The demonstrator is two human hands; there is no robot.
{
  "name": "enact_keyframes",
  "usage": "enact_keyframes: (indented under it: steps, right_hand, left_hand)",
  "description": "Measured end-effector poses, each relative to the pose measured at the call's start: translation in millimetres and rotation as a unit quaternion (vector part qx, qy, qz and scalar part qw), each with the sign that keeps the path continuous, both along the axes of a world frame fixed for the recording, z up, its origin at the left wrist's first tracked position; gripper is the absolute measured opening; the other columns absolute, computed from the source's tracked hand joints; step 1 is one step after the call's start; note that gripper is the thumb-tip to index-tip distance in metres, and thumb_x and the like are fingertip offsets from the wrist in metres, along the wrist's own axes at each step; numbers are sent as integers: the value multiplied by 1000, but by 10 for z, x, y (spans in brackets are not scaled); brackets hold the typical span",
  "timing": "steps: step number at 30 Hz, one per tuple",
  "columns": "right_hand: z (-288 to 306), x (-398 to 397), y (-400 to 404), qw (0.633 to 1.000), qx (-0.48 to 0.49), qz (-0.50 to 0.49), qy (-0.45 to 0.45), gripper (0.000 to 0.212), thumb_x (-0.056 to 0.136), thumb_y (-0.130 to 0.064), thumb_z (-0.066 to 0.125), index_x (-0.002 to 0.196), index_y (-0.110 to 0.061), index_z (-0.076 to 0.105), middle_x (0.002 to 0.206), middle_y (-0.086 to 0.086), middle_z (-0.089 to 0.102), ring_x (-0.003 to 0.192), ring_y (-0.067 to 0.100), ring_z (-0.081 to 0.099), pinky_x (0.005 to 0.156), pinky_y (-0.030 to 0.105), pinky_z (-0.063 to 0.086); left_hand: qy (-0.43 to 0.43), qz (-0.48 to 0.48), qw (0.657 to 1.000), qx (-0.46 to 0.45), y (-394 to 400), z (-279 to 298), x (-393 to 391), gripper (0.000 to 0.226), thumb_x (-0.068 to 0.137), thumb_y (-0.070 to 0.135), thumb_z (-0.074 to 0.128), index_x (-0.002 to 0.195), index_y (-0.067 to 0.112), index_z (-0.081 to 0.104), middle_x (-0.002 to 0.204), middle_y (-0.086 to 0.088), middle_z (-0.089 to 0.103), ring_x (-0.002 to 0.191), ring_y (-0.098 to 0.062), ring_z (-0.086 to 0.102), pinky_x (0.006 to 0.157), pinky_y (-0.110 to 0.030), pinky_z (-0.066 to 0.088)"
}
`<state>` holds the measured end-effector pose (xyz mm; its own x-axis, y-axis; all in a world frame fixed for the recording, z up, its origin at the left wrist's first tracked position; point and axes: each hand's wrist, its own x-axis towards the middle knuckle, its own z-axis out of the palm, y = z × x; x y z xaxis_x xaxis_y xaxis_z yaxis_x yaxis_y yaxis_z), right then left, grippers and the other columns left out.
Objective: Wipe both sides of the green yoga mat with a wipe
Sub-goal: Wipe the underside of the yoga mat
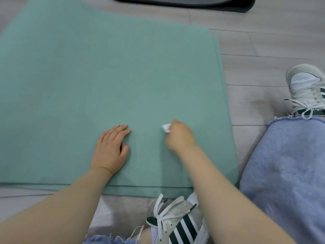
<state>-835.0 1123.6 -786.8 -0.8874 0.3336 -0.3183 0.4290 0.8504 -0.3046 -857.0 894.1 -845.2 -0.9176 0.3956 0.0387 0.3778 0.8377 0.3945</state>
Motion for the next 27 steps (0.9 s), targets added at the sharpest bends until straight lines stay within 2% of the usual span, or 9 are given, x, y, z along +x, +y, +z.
enact_keyframes:
  steps: [4, 6, 8, 10, 13, 15, 20, 24, 27]
  right_hand:
    - [109, -119, -822, 972, -67, 225, -1, 24, 90, -6, 47, 113, -4, 52, 119, 18, 58, 112, 33, 54, 90, 35, 40]
    - [97, -93, -670, 968, -55, 243, 1, 21, 90, -4, 45, 107, -13, 53, 119, 19, 58, 111, 34, 56, 90, 35, 42]
    - [68, -20, -219, 984, -30, 174, -8, 22, 89, -3, 46, 101, -20, 53, 119, 17, 58, 111, 33, 57, 90, 34, 43]
    - [41, 152, 435, 998, 41, 45, -35, 25, 88, -4, 48, 110, -12, 57, 121, 17, 59, 113, 33, 56, 92, 34, 43]
    - [89, 510, 1208, 977, 117, -153, -88, 27, 88, -7, 53, 114, -2, 52, 121, 21, 57, 113, 36, 56, 91, 37, 44]
    - [32, 508, 1220, 971, 106, -188, -103, 30, 89, -11, 54, 116, -1, 49, 123, 22, 56, 115, 36, 54, 92, 37, 44]
    - [-36, 135, 38, 999, -36, -15, -1, 16, 89, -7, 48, 103, -13, 53, 115, 15, 62, 112, 31, 56, 87, 32, 42]
    - [55, 131, -1005, 972, -141, 186, 20, 19, 90, -4, 46, 108, -4, 50, 113, 20, 58, 105, 37, 56, 82, 37, 43]
    - [-1, 140, -669, 980, -109, 163, 25, 21, 91, -7, 47, 111, -4, 51, 117, 19, 58, 109, 34, 56, 88, 37, 43]
  left_hand:
    - [-2, -4, 1000, 5, -15, 6, -2, 56, 81, 31, 33, 129, 18, 62, 143, 1, 55, 135, -22, 44, 116, -32, 19]
    - [-2, -2, 1000, 10, -23, 3, -5, 57, 81, 30, 34, 128, 18, 62, 142, 1, 55, 135, -23, 45, 116, -32, 20]
    - [3, 3, 1000, 14, -25, 2, 2, 56, 81, 28, 33, 127, 18, 63, 141, 0, 56, 133, -24, 47, 116, -34, 23]
    - [5, 4, 1000, 20, -14, 10, 1, 56, 81, 28, 33, 126, 17, 64, 141, 0, 57, 133, -23, 47, 115, -37, 26]
    - [4, -1, 1000, 21, -13, 14, 0, 56, 81, 28, 34, 126, 17, 64, 140, 0, 57, 132, -24, 48, 114, -42, 31]
    - [9, 0, 1000, 23, -17, 7, -10, 55, 81, 28, 34, 125, 16, 64, 139, 0, 58, 132, -25, 49, 113, -42, 31]
    - [12, 2, 1000, 19, -9, -3, -6, 55, 81, 28, 34, 125, 17, 65, 139, 0, 58, 131, -26, 49, 113, -39, 30]
    - [9, -1, 1000, 23, -20, -22, -15, 51, 84, 30, 36, 125, 17, 65, 139, -2, 58, 131, -26, 50, 111, -36, 27]
    - [7, 0, 1000, 22, -22, -13, -11, 55, 81, 29, 34, 126, 17, 64, 140, -1, 57, 132, -25, 48, 112, -38, 29]
